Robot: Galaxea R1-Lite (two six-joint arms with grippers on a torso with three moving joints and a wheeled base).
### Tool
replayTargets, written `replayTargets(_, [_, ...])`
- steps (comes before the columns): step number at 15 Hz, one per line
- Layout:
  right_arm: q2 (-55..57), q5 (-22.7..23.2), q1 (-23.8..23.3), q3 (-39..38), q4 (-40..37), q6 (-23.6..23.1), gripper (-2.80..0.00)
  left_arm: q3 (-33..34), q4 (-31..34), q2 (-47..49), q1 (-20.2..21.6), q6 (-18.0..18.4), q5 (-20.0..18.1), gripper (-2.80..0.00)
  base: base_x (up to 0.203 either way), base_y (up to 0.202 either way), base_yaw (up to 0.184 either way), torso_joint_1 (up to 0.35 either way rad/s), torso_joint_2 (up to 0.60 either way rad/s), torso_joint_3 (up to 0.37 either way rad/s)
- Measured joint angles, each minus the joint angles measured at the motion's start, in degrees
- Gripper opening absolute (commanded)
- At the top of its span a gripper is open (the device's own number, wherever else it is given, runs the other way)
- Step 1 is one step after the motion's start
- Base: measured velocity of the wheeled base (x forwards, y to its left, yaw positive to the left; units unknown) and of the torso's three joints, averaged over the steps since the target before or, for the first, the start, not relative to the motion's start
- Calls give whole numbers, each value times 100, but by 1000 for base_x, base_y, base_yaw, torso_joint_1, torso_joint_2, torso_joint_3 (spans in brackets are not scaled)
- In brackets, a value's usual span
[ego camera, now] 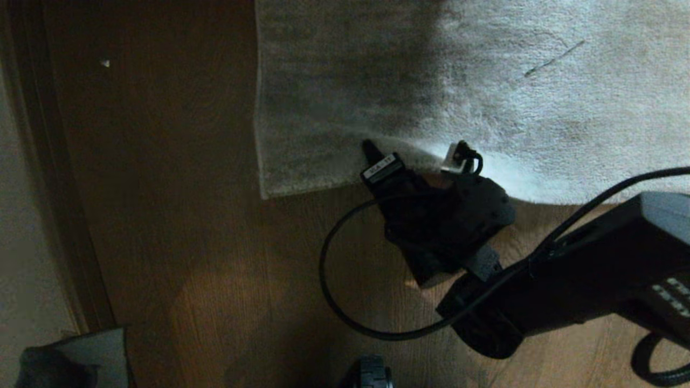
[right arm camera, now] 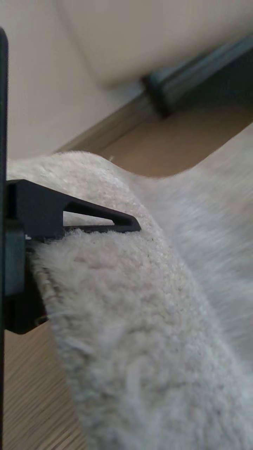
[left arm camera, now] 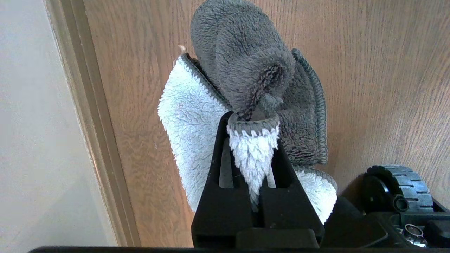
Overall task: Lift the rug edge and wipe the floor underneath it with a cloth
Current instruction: Lift up the carpet
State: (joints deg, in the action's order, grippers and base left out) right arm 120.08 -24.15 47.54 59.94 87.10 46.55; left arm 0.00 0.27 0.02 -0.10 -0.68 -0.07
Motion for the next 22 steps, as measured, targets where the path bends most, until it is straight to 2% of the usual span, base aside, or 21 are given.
replayTargets(5, [-832, 95, -206, -331, 10, 110, -280, -1, 0, 0, 0, 0, -2, -280, 0, 0, 0, 0, 0, 0])
replayTargets(13, [-1990, 137, -239, -1055, 13, 366, -280, 0, -2, 0, 0, 0, 2, -280, 0, 0, 0, 0, 0, 0])
replayTargets(22, [-2421, 221, -248, -1375, 7, 467, -280, -7, -2, 0, 0, 21, -55, -280, 0, 0, 0, 0, 0, 0])
